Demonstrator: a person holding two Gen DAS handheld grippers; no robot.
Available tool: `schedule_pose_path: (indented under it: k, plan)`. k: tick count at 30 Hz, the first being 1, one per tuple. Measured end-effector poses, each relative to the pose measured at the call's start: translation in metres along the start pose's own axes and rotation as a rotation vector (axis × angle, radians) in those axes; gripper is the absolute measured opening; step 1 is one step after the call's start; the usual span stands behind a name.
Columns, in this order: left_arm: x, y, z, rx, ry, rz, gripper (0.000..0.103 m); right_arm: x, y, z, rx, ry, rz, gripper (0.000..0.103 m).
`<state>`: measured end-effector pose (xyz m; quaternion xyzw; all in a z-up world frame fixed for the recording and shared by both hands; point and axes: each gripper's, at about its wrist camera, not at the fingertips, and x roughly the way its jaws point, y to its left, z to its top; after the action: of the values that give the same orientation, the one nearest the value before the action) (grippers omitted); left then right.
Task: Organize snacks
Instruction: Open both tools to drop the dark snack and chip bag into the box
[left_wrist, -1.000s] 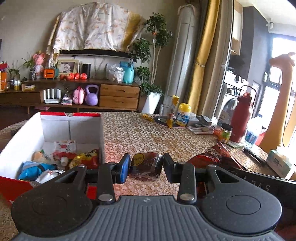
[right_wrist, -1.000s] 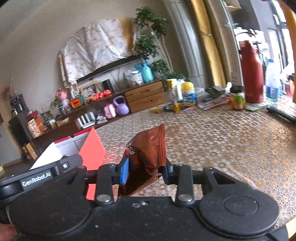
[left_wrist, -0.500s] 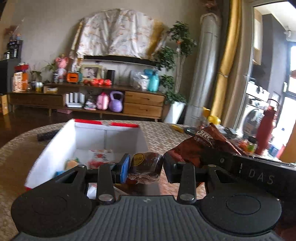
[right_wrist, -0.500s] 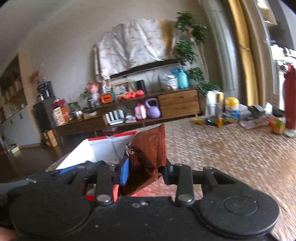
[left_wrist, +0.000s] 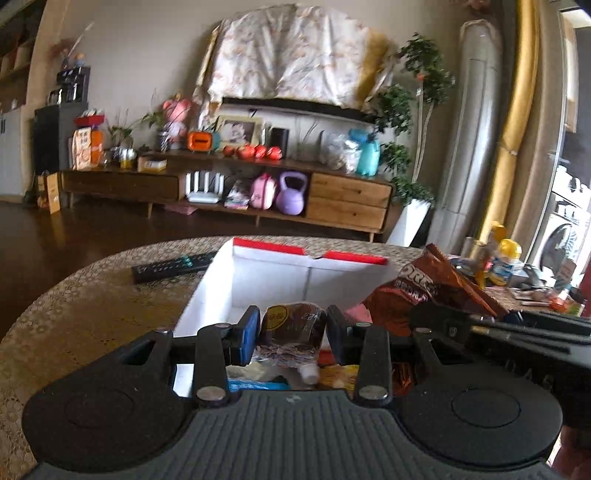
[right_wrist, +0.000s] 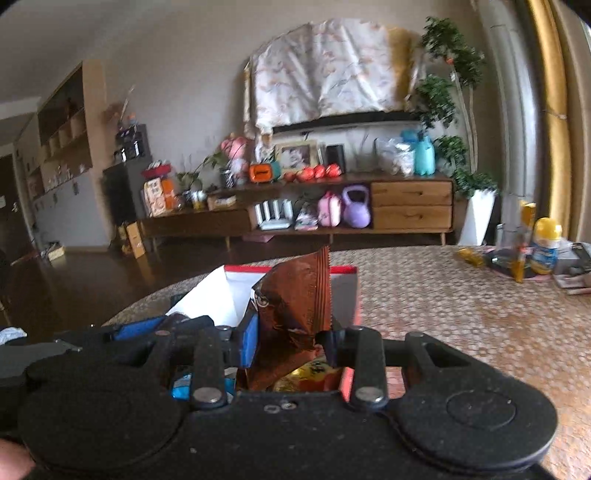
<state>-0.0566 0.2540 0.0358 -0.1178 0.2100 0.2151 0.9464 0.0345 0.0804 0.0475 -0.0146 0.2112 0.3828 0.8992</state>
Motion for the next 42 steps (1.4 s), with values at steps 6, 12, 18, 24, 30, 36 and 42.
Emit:
schedule_pose_path:
  k: [6,12,18,24,30,36,42]
  plan:
    - [0.023,0.015,0.002,-0.025,0.039,0.011,0.038,0.033,0.006,-0.003,-0.017,0.069,0.008,0.033]
    - [0.031,0.019,0.001,-0.046,0.056,0.036,0.060,0.043,0.004,-0.007,-0.010,0.095,-0.008,0.041]
    - [0.021,0.024,0.002,-0.088,0.036,0.025,0.074,0.036,-0.003,-0.005,0.012,0.071,-0.016,0.059]
    - [-0.009,0.009,-0.003,-0.077,0.010,0.007,0.081,0.003,-0.003,-0.009,0.008,0.035,-0.013,0.063]
    - [-0.039,-0.011,-0.013,-0.056,0.011,-0.007,0.082,-0.034,-0.006,-0.019,0.016,0.024,-0.006,0.064]
    - [-0.065,-0.026,-0.024,-0.043,0.022,-0.005,0.091,-0.068,-0.016,-0.029,0.044,0.030,-0.022,0.071]
    - [-0.081,-0.035,-0.035,-0.036,0.065,0.006,0.092,-0.090,-0.028,-0.036,0.064,0.027,-0.054,0.081]
